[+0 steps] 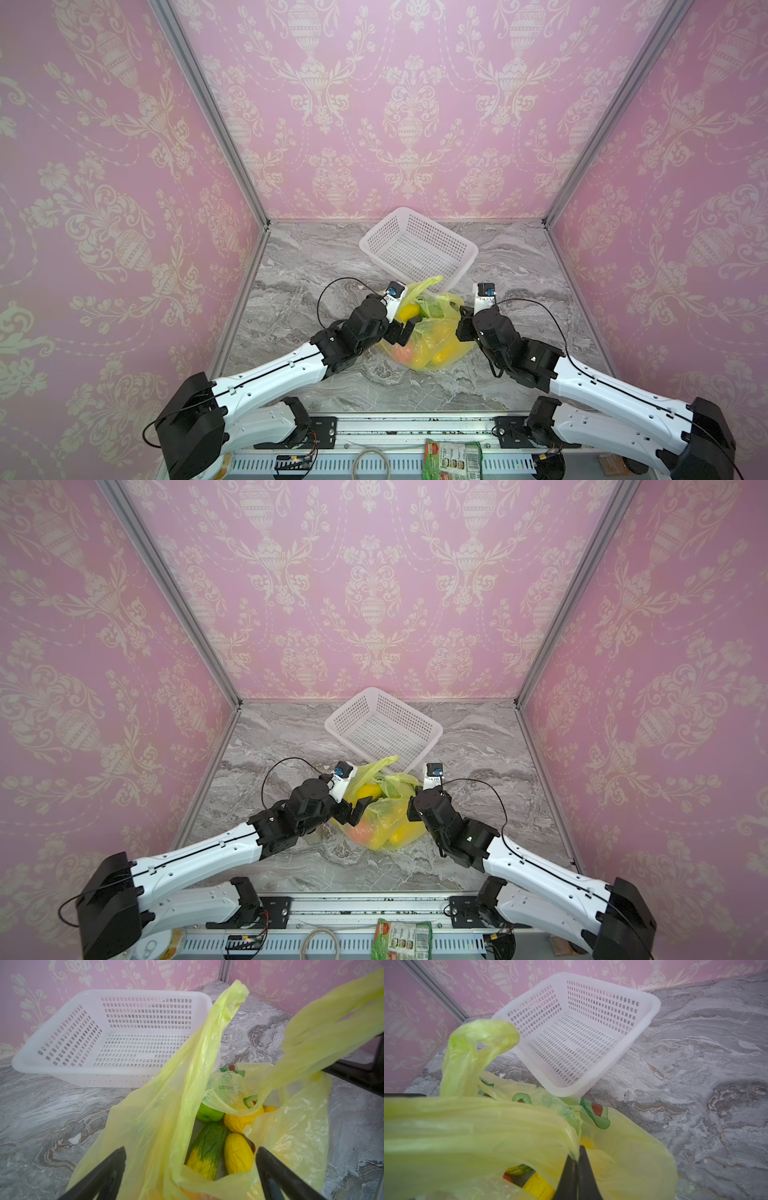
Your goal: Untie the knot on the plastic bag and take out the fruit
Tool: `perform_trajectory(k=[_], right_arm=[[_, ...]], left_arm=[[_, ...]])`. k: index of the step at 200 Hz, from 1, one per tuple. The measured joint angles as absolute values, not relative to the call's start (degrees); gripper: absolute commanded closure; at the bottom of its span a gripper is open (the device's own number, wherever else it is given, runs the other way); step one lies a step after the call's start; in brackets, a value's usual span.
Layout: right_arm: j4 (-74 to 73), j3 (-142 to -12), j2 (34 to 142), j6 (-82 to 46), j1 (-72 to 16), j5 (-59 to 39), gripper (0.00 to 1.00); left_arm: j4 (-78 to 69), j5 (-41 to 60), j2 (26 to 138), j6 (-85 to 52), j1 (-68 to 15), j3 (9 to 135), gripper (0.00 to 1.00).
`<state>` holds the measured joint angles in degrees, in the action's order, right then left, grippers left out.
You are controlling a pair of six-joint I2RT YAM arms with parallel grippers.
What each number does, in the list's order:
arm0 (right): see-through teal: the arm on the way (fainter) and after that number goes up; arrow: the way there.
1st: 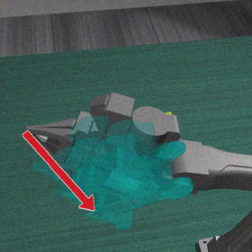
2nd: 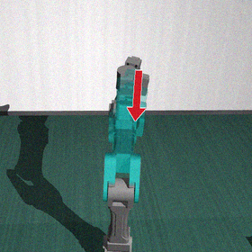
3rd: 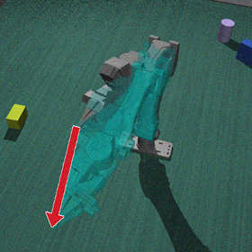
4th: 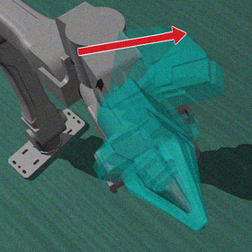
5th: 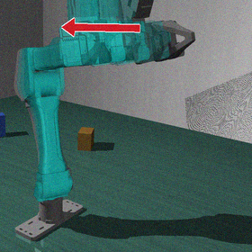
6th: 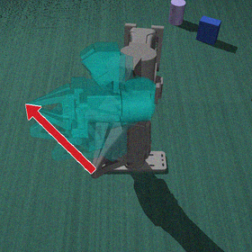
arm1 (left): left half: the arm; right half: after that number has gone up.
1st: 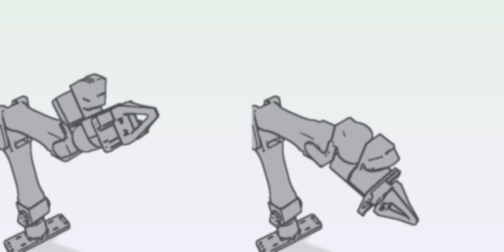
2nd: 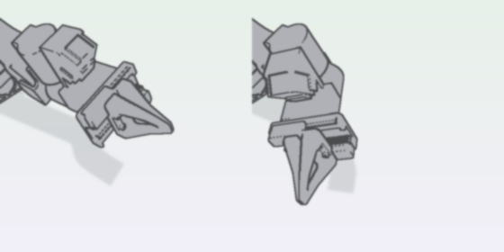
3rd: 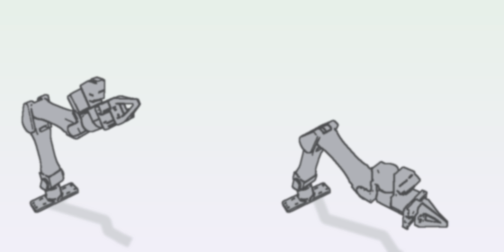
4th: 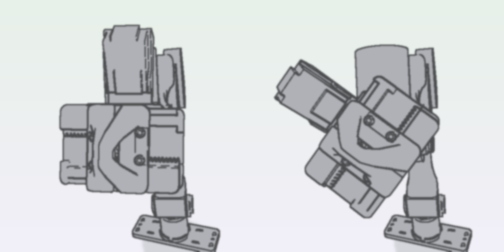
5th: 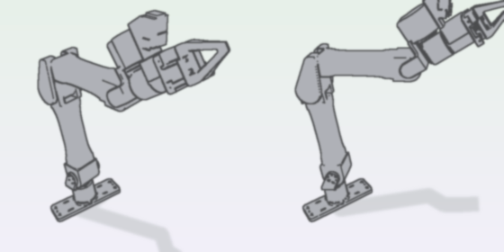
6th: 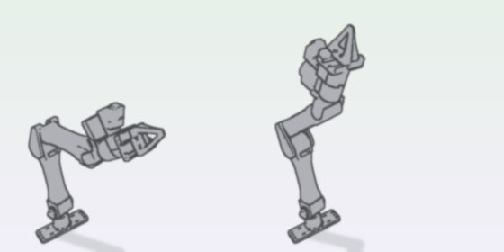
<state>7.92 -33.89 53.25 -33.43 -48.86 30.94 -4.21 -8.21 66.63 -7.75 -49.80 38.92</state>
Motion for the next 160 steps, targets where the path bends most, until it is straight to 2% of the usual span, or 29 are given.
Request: perform_trajectory(k=[35, 43, 53, 61, 85, 101, 109, 143, 160], right_arm=[[8.0, -32.9, 51.4, -35.6, -48.9, 31.5, 1.0], [8.0, -32.8, 50.9, -36.1, -48.9, 31.6, 1.0], [8.0, -32.7, 50.2, -36.6, -48.9, 31.7, 1.0], [8.1, -32.6, 49.6, -37.3, -48.9, 32.1, 1.0], [9.4, -31.6, 46.9, -39.2, -48.9, 34.5, 1.0], [10.9, -30.4, 44.4, -40.5, -48.9, 36.2, 0.97], [11.7, -29.8, 43.0, -40.8, -48.9, 37.0, 0.9], [13.3, -27.3, 37.0, -40.2, -48.9, 38.5, 0.47], [12.7, -27.1, 35.4, -37.2, -48.8, 36.9, 0.3]], left_arm=[[-2.4, -13.1, 74.5, -7.8, -49.8, 46.4, 0.02], [-1.5, -14.6, 77.1, -7.8, -49.8, 49.7, 0.14], [-1.0, -16.6, 79.9, -7.8, -49.8, 53.5, 0.45], [-1.1, -18.1, 81.5, -7.7, -49.8, 55.9, 0.61], [-2.0, -21.5, 83.0, -7.7, -49.8, 57.8, 0.89], [-2.1, -22.7, 83.0, -7.1, -49.7, 57.8, 0.99], [-2.1, -23.0, 82.9, -6.9, -49.7, 57.8, 1.0], [-3.2, -22.8, 79.1, -6.9, -49.7, 54.5, 1.0], [-3.3, -21.9, 76.1, -6.9, -49.7, 52.8, 1.0]])
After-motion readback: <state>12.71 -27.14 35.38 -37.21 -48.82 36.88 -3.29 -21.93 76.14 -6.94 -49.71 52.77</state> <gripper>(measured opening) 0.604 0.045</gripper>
